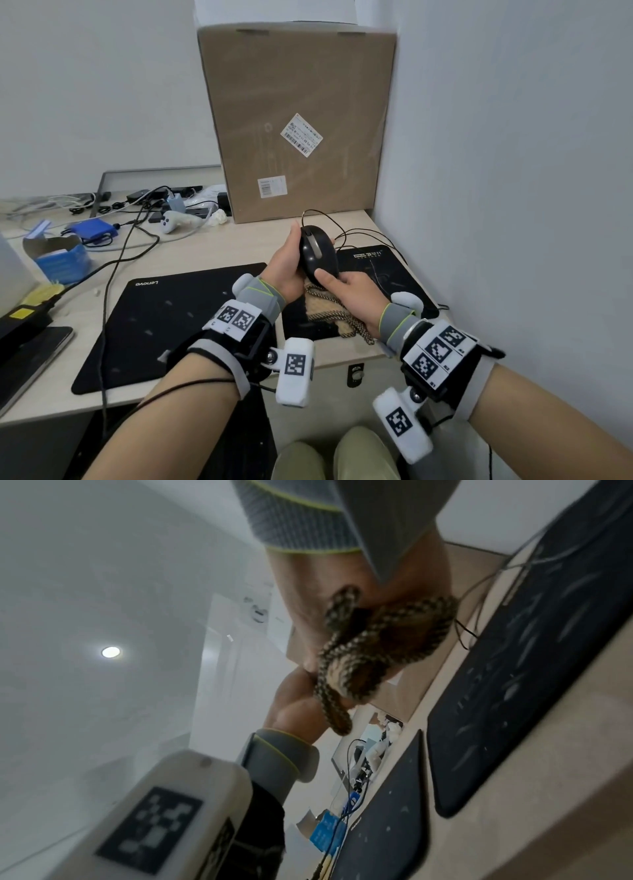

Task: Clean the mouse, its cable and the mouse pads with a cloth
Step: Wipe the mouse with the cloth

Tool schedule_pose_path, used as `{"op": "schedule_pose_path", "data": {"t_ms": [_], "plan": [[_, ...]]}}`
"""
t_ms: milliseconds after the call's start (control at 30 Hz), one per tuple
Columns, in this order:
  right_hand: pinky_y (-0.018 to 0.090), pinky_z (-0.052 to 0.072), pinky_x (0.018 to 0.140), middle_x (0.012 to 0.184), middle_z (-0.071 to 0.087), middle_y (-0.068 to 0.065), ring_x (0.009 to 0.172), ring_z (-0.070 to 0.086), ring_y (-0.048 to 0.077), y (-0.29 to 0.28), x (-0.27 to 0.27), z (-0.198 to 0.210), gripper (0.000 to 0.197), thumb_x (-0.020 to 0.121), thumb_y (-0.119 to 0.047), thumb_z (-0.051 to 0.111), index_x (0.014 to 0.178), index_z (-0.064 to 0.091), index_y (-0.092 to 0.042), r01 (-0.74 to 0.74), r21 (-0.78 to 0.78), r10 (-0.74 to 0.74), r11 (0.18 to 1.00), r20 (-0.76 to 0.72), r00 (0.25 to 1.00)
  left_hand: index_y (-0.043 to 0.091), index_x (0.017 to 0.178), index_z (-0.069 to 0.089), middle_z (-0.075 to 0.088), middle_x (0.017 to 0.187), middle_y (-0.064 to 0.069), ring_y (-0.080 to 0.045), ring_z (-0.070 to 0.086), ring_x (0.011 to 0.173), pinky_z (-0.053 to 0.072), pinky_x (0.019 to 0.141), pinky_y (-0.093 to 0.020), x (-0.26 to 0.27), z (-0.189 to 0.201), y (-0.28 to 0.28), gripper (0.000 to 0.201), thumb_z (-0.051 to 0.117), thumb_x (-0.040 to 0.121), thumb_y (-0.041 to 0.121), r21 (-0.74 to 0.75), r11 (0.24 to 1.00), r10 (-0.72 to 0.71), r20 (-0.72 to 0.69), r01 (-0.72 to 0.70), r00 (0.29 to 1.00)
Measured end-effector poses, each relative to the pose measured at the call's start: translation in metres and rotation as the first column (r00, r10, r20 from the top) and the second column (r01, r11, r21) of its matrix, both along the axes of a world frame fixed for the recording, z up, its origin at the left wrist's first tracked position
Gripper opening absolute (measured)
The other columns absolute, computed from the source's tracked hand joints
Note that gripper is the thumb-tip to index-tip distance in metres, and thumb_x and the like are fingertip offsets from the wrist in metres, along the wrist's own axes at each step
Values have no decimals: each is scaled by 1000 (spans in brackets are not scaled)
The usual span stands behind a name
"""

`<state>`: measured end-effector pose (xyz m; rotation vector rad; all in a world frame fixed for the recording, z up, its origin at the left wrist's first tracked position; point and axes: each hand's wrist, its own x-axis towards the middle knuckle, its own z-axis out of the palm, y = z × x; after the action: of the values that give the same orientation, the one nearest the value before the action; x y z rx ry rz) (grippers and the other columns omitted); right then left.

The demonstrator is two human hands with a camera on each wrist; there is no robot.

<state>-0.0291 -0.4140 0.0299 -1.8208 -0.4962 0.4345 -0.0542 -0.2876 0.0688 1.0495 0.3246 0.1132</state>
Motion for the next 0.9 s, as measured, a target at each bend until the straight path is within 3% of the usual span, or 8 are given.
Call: {"op": "schedule_pose_path", "data": {"t_ms": [67, 200, 300, 433, 600, 733, 800, 900], "plan": [[27, 45, 57, 56, 56, 2, 52, 49, 7, -11, 1, 6, 51, 78, -53, 67, 61, 53, -6, -16, -94, 17, 995, 16, 1000, 7, 95, 62, 68, 91, -10, -21, 64, 87, 51, 84, -34, 2, -1, 0, 62, 28, 94, 59, -32, 999, 18, -10, -19, 1000], [32, 52, 73, 86, 70, 6, 79, 67, 21, -37, 23, 18, 31, 76, -28, 74, 95, 67, -4, 174, -23, -168, 985, 148, 975, 9, 93, 59, 64, 87, -12, -22, 61, 77, 51, 77, -32, -6, 3, 14, 50, 33, 97, 52, 165, 981, -84, -96, 99, 992], [16, 39, 77, 98, 66, -4, 90, 59, 11, -43, 35, 38, 28, 84, -14, 63, 113, 62, -13, 315, 71, -305, 946, 516, 800, 8, 96, 59, 64, 86, -14, -23, 61, 75, 51, 73, -30, -15, 10, 25, 42, 36, 99, 43, 413, 863, -221, -205, 289, 954], [17, 40, 92, 117, 67, 7, 106, 61, 21, -26, 42, 59, 40, 84, 1, 51, 121, 62, -9, 70, 30, -65, 997, 823, 565, 5, 111, 59, 63, 89, -14, -25, 60, 78, 50, 70, -31, -19, 22, 24, 35, 52, 94, 35, 623, 645, -304, -323, 443, 896], [36, 37, 108, 139, 53, 8, 127, 49, 23, 0, 34, 60, 64, 75, -10, 33, 137, 49, -12, -132, -395, 393, 909, 707, 588, 12, 118, 61, 65, 109, -10, -26, 63, 99, 51, 94, -38, -16, 32, 24, 37, 65, 86, 30, 858, 358, -164, -330, 367, 930], [22, 6, 118, 160, 12, -2, 147, 10, 9, -8, 28, 64, 52, 100, -19, 35, 150, 22, -17, -369, -444, 544, 817, 380, 748, 17, 117, 62, 65, 111, -3, -22, 60, 104, 47, 97, -34, -19, 31, 29, 35, 63, 87, 34, 934, 173, -110, -297, 312, 949], [28, 9, 121, 159, 17, 0, 147, 14, 10, -11, 31, 65, 52, 100, -20, 40, 149, 24, -15, -341, -465, 546, 817, 435, 716, 17, 112, 63, 65, 104, -2, -20, 61, 97, 47, 91, -31, -21, 32, 29, 30, 64, 87, 33, 925, 207, -151, -292, 319, 945], [40, 33, 107, 140, 51, 4, 128, 47, 20, -13, 38, 61, 56, 90, -24, 59, 141, 38, -14, -153, -537, 522, 830, 650, 552, 13, 94, 67, 68, 89, -6, -19, 62, 81, 50, 79, -32, -21, 37, 30, 22, 66, 85, 33, 894, 255, -221, -317, 368, 922]]}}
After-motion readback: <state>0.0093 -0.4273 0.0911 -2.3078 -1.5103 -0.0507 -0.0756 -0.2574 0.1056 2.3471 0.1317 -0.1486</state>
